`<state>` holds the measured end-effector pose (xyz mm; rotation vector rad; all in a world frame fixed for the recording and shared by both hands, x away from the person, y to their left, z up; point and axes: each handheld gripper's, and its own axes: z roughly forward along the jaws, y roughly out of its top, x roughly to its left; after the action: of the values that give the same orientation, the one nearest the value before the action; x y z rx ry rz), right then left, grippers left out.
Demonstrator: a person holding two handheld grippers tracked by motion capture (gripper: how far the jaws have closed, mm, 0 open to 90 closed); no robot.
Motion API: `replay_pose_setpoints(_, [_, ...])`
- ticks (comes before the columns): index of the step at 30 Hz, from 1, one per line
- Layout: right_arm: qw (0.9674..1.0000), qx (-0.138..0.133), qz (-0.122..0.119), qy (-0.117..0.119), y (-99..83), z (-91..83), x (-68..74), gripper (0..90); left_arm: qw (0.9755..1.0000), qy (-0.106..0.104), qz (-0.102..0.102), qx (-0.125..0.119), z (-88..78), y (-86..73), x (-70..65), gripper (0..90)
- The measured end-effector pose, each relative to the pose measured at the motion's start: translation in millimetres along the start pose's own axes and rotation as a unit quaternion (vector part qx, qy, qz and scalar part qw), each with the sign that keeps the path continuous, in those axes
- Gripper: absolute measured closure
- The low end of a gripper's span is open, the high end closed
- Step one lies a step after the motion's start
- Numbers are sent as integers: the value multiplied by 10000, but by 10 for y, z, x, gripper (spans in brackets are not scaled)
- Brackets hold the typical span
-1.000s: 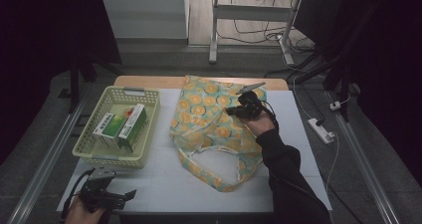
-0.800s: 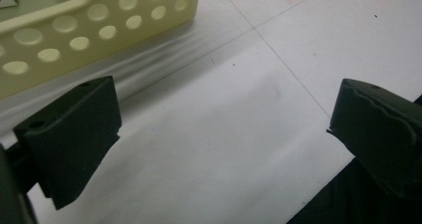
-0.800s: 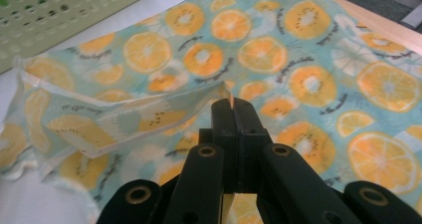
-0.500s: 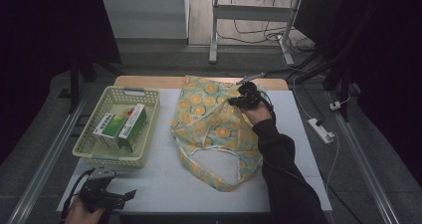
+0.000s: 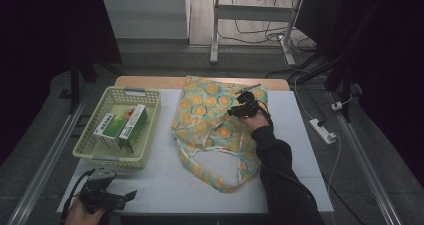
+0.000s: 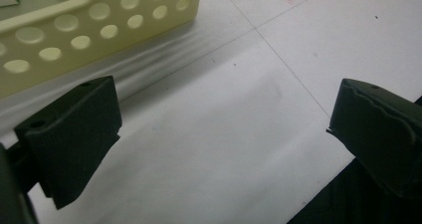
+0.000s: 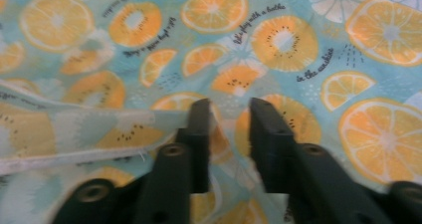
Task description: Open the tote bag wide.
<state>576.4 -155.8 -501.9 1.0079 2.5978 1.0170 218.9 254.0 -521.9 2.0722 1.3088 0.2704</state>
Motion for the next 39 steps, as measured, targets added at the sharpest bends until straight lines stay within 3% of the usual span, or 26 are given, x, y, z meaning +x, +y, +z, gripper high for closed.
replay_pose_setpoints(4, [9998,-156,34,101,-7,-117,44,515,10000,0,-15,-1,1,1,2,1])
replay_pose_setpoints(6, [9998,-170,9,113,-4,-155,66,494,10000,4,-14,0,1,1,2,1])
replay_pose_setpoints(7, [9995,-285,-103,121,-7,-242,123,449,10000,5,-12,2,2,1,1,1])
replay_pose_setpoints(11, [9990,-308,-226,240,-37,-381,262,334,10000,11,-7,11,3,2,0,1])
replay_pose_setpoints(15, [9984,-222,-227,471,-104,-465,409,209,10000,21,2,21,4,3,-2,2])
replay_pose_setpoints(18, [9977,-173,-282,586,-147,-488,479,167,10000,19,3,26,4,4,-1,2])
replay_pose_setpoints(21, [9955,122,-325,879,-246,-482,618,61,10000,16,2,35,4,5,0,2])
replay_pose_setpoints(23, [9947,204,-424,919,-311,-464,692,31,10000,17,3,39,5,6,0,2])
replay_pose_setpoints(26, [9938,316,-561,911,-380,-431,758,25,10000,18,6,40,6,6,-1,2])
replay_pose_setpoints(27, [9933,406,-706,819,-439,-383,796,13,10000,20,8,41,6,7,-1,2])
replay_pose_setpoints(31, [9931,514,-781,714,-496,-300,806,31,10000,25,22,43,9,7,-7,2])
replay_pose_setpoints(36, [9918,591,-886,705,-547,-196,803,165,10000,25,29,45,9,8,-4,3])
replay_pose_setpoints(38, [9903,549,-1120,612,-561,-179,825,280,10000,28,17,46,10,8,-6,3])
replay_pose_setpoints(39, [9903,549,-1120,612,-561,-179,825,280,10000,27,20,49,10,8,-7,3])
